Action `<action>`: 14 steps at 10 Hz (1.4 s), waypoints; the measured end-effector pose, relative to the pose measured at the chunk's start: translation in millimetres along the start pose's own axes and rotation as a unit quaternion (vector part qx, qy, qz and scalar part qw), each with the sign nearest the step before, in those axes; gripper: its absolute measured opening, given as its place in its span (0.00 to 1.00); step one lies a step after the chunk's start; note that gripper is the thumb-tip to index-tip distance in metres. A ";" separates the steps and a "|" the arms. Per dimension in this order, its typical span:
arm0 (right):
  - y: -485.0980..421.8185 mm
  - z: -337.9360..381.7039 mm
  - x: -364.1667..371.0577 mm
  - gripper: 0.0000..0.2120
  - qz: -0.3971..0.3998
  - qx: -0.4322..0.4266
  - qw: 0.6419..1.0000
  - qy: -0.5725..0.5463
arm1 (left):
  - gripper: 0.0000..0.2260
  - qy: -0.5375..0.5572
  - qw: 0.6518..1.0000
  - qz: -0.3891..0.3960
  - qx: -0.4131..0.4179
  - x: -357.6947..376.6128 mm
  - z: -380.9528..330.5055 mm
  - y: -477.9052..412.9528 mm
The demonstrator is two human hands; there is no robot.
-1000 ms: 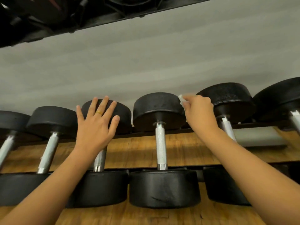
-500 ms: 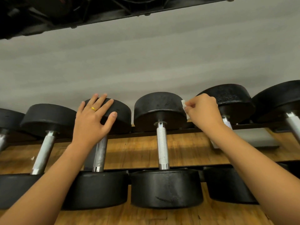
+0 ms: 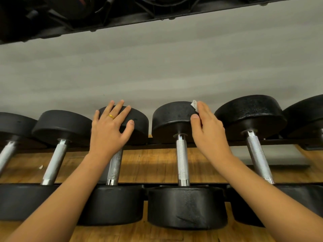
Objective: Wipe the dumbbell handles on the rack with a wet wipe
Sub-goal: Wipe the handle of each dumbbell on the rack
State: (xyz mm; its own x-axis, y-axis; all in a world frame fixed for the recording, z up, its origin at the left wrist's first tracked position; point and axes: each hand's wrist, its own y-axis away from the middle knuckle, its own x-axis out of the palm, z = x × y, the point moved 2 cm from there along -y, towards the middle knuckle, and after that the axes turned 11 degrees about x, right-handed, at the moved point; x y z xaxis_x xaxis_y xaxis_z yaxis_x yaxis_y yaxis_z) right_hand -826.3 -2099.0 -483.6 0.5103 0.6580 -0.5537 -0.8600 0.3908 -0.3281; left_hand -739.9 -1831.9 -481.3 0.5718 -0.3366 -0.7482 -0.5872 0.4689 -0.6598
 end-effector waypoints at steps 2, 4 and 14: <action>-1.0 -3.2 0.0 0.16 -0.018 0.086 0.990 -0.110 | 0.25 0.002 1.000 0.008 -0.006 -0.1 -0.7 -0.9; -4.7 4.2 -8.0 0.19 0.008 0.073 0.991 -0.113 | 0.26 0.021 0.999 0.005 -0.024 -3.0 -1.4 -3.6; -12.6 2.7 -6.3 0.40 0.108 0.017 0.990 0.086 | 0.25 -0.001 0.999 0.014 -0.035 -3.9 -8.1 -5.4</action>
State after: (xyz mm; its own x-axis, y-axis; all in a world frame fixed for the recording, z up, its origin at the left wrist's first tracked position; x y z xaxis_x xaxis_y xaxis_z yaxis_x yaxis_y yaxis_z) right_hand -818.6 -2106.3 -473.9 0.3049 0.6107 -0.7308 -0.9468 0.2772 -0.1634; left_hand -743.6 -1839.7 -475.4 0.5564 -0.3224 -0.7658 -0.6411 0.4196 -0.6425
